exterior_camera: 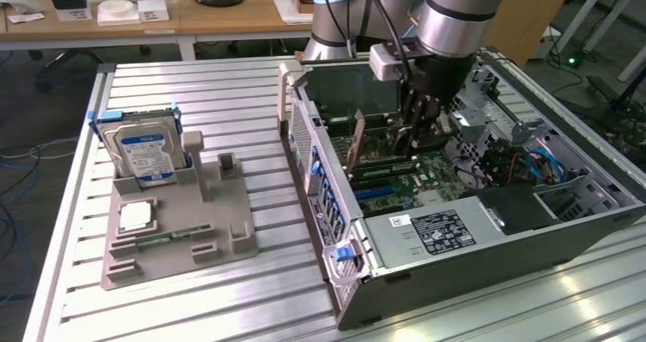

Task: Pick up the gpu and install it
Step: 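Insert the gpu into the slot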

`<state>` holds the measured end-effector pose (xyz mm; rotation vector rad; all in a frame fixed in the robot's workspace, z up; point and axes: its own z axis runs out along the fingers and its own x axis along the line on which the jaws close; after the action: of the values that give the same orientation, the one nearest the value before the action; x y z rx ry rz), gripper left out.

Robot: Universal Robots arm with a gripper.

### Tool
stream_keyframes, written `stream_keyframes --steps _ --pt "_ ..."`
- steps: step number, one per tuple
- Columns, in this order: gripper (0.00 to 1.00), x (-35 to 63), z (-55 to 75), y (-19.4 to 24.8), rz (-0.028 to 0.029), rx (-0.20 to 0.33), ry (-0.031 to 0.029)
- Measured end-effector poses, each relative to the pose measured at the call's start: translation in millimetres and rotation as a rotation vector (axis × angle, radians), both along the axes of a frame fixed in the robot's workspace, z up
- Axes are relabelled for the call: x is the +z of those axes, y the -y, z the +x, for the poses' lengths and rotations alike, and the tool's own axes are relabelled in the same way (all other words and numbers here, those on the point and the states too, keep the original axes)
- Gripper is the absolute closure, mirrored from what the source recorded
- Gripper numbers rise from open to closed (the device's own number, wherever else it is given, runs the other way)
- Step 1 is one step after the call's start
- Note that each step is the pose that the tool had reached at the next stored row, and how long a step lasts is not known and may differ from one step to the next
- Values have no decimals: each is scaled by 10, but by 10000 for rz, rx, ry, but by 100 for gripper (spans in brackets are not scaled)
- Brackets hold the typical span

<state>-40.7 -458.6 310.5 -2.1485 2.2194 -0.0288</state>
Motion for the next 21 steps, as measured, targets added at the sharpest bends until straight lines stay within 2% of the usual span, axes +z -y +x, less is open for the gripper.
stream_keyframes --steps 11,19,21 --pt "72 -193 -39 10 -1 5 -39" --pt "72 -226 -59 13 1 9 -39" --pt "72 -249 -61 28 -3 10 -49"
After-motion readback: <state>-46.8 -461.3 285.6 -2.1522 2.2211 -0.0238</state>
